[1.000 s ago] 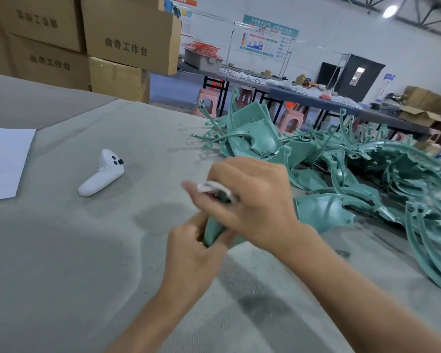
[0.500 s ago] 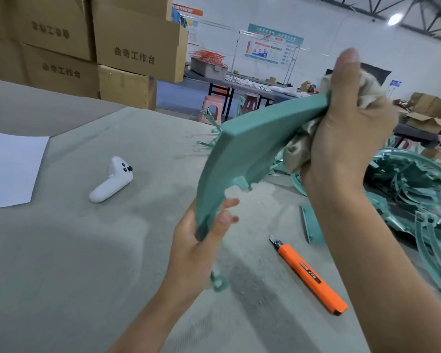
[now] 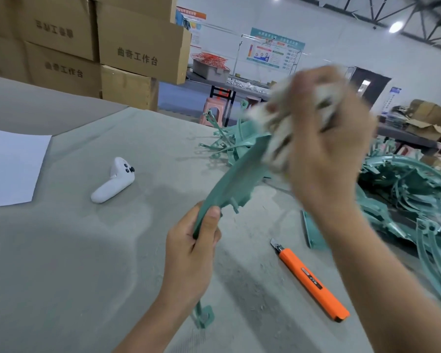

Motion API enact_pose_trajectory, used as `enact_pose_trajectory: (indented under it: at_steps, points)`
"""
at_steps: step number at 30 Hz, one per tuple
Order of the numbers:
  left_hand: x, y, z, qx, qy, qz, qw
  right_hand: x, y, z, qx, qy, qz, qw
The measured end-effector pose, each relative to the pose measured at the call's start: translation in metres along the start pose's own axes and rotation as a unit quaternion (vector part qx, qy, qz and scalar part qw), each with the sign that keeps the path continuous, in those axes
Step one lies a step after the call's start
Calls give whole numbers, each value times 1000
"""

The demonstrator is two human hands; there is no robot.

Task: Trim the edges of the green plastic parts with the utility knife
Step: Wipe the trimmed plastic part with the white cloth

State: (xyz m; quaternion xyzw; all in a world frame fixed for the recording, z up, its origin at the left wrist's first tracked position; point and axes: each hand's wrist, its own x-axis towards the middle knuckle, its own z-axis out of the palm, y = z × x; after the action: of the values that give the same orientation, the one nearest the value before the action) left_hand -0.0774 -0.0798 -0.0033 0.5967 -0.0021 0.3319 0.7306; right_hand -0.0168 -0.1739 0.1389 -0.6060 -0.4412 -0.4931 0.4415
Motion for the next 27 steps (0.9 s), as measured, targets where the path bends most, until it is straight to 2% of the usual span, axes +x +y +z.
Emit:
enact_pose_trajectory:
  at_steps: [2,3,6,9,11,13,14,15,16,17,18,19,20,21,23,25,27]
  points:
    - [-2,1,-1,10,4,12,1000,-23,-9,14,-19,-87,-63,994]
    - [-3,2,-1,9,1,13,1000,-29,-7,16,-18,-87,-81,993]
    - [-6,5,-1,-10,-21,10,1000,-23,12,12,4,-38,-35,999]
    - [-4,5,-2,-43,-21,-22,999,-21,50,2,-53,-26,38,998]
    - [-1,6,-5,-79,-12,-59,995,-19,78,-12,-71,30,151,986]
    - [2,5,-8,-119,-5,-105,987,-10,92,-26,-90,125,271,950]
    - [4,4,-9,-136,-7,-126,983,-7,93,-31,-109,166,283,938]
    - [5,2,-8,-152,-10,-148,977,-5,89,-32,-112,190,251,943]
    - [6,1,-8,-169,-13,-170,971,-8,80,-27,-96,185,184,961]
    - [6,1,-7,-183,-19,-193,964,-15,68,-16,-92,139,101,981]
    - [5,1,-6,-196,-29,-216,956,-25,55,-5,-87,55,25,994]
    - [5,1,-6,-212,-39,-239,947,-37,45,4,-90,-59,-50,993]
    - [5,1,-7,-240,-43,-263,933,-49,40,9,-125,-181,-116,968]
    - [6,0,-8,-286,-39,-288,913,-59,37,11,-164,-293,-156,929]
    - [9,-2,-11,-382,-18,-330,863,-75,40,4,-195,-450,-154,858]
    - [10,-7,-12,-430,-3,-351,832,-84,44,-5,-194,-481,-182,835]
    - [11,-11,-10,-417,-7,-348,840,-85,45,-16,-178,-449,-222,847]
